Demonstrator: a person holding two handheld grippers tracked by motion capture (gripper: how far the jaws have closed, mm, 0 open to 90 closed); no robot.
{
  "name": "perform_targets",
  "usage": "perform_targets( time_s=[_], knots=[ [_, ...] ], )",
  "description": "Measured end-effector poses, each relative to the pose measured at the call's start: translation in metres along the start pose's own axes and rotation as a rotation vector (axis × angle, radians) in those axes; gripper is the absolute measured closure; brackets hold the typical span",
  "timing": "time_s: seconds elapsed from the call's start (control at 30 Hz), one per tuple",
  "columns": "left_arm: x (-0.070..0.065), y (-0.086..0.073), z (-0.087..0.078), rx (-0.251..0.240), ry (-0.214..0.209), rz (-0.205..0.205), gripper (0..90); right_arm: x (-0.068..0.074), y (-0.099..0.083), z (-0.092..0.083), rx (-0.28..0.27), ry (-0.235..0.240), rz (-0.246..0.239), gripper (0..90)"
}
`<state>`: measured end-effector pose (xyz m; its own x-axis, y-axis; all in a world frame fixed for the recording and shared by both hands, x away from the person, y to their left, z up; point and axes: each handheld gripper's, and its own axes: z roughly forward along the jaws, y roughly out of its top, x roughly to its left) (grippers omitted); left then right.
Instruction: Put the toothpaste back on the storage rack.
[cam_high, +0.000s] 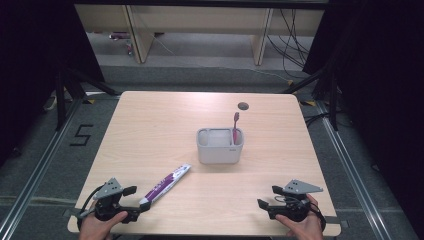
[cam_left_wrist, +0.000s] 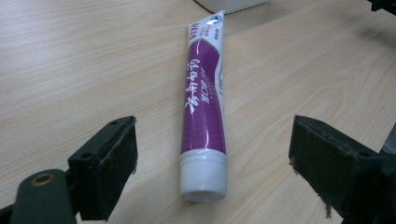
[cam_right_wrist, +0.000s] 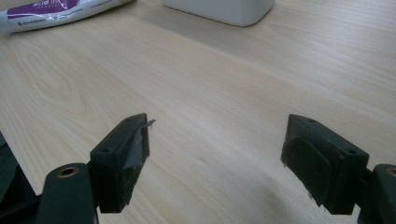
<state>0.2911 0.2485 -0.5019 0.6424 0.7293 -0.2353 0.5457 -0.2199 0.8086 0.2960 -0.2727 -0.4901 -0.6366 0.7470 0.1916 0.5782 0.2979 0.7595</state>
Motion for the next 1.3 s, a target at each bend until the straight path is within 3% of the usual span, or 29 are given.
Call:
perform_targets(
  time_s=[0.07,0.1,0.17,0.23,0.27,0.33,0.37,0.43,0.47,0.57,0.63,0.67,0.8,0.83,0.9,1.1,1.17,1.2,1.23,1.3],
  knots=[
    [0.0,0.0,0.0,-0.003,-0.001,-0.006,14.9,-0.001,-0.001,0.0,-0.015,-0.021,-0.039,23.4],
    [-0.001,0.001,0.0,0.002,0.006,-0.004,14.8,0.002,-0.002,0.0,-0.008,-0.01,-0.003,23.5],
    [-0.001,0.001,0.002,-0.015,-0.018,0.006,14.9,0.0,-0.002,-0.001,-0.013,-0.017,-0.034,23.5],
    [-0.003,0.002,0.001,-0.008,-0.005,0.01,14.8,0.0,-0.003,-0.002,-0.009,-0.021,-0.042,23.5],
    [-0.003,0.003,0.002,-0.016,-0.02,-0.004,14.8,0.002,-0.003,-0.002,-0.004,-0.019,-0.011,23.5],
    [-0.003,0.006,0.003,-0.024,-0.025,0.007,14.8,0.003,-0.004,-0.003,0.0,-0.015,0.001,23.5],
    [-0.004,0.007,0.005,-0.028,-0.029,-0.002,14.9,0.0,-0.004,-0.004,-0.015,-0.025,-0.024,23.6],
    [-0.004,0.009,0.005,-0.029,-0.025,-0.001,14.9,0.002,-0.004,-0.003,-0.016,-0.023,-0.005,23.6],
    [-0.005,0.011,0.007,-0.029,-0.021,0.003,14.9,0.0,-0.003,-0.005,-0.027,-0.044,-0.037,23.7],
    [-0.004,0.013,0.009,-0.013,-0.023,0.025,15.1,0.0,-0.003,-0.004,-0.023,-0.042,-0.043,23.9],
    [-0.005,0.014,0.01,-0.013,-0.027,0.018,15.0,0.001,-0.003,-0.003,-0.024,-0.037,-0.041,24.0],
    [-0.004,0.016,0.01,-0.01,-0.026,0.021,15.1,0.004,-0.003,-0.003,-0.014,-0.013,-0.007,24.3],
    [-0.004,0.02,0.013,-0.005,-0.028,0.017,15.0,0.004,-0.002,-0.004,-0.021,-0.019,-0.02,24.4],
    [-0.003,0.021,0.014,0.005,-0.029,0.019,15.0,0.001,-0.002,-0.005,-0.031,-0.038,-0.045,24.4],
    [-0.004,0.024,0.017,0.027,-0.029,0.044,15.1,0.002,-0.003,-0.004,-0.022,-0.016,-0.017,24.8],
    [-0.003,0.031,0.021,0.065,-0.021,0.099,19.4,0.001,-0.003,-0.005,-0.022,-0.024,-0.016,24.9],
    [-0.001,0.033,0.024,0.078,-0.03,0.104,21.4,0.002,-0.003,-0.005,-0.017,-0.018,-0.015,25.0],
    [0.001,0.036,0.024,0.112,-0.018,0.108,22.2,0.002,-0.002,-0.004,-0.013,-0.027,-0.018,25.1],
    [0.001,0.036,0.027,0.099,-0.013,0.088,22.6,0.002,-0.003,-0.004,-0.019,-0.02,-0.024,25.5],
    [0.002,0.037,0.027,0.115,-0.005,0.095,23.7,0.002,-0.003,-0.004,-0.017,-0.019,-0.024,25.8]
  ],
)
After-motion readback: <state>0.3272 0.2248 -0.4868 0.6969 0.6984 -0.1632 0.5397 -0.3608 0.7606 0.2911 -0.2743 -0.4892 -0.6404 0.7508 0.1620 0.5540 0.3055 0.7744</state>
